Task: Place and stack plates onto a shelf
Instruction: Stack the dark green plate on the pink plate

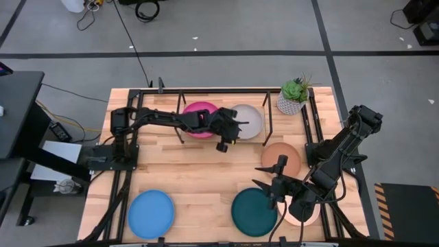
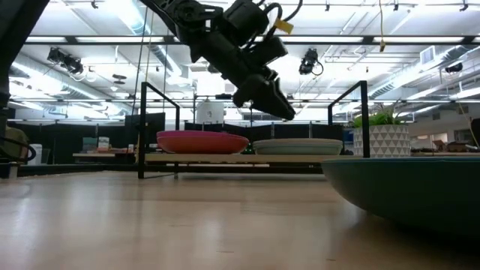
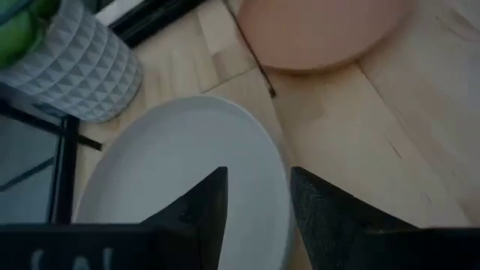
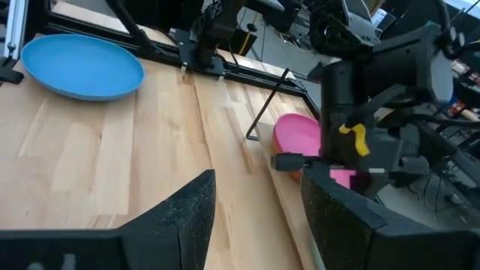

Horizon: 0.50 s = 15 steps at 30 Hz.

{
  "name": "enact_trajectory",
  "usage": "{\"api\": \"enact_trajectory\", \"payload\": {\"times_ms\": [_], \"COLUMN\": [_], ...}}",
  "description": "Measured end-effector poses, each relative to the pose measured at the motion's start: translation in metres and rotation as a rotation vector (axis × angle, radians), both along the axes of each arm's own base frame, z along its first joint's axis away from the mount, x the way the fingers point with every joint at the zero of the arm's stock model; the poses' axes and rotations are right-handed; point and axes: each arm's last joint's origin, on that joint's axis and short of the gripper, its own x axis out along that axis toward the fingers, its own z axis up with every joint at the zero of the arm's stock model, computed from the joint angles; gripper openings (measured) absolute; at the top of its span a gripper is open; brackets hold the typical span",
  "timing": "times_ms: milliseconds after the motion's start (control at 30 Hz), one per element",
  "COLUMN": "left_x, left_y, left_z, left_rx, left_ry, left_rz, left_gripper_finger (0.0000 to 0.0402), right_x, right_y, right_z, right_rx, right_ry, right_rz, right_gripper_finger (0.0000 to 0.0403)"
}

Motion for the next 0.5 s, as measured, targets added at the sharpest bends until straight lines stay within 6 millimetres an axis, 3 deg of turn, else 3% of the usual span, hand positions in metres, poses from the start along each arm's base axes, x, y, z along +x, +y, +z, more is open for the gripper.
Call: {"api": "enact_trajectory", "payload": {"times_ms": [200,333,500], "left_x": [-0.011,-0.024,-0.039], "left_y": [-0.030,-0.064,-0.118], "left_z": [0.008,0.022,0.030], "left_rx": [-0.097,-0.166,-0.211], "left_ry": [0.092,0.161,0.229], "left_rz": [-0.071,-0.096,-0.208], "left_gripper_finger": [0.0155,0.0155,0.0155], "right_x": [-0.002,0.000,0.008], "right_y": [-0.002,-0.006,-0.012], "right_z": [-0.010,-0.021,-0.039], "right_rx": [0.012,0.041,0.240], "right_ry": [0.043,0.117,0.225], "right_rz": [0.011,0.055,0.118], "right_gripper_finger": [0.0202,0.0202,0.0202]}}
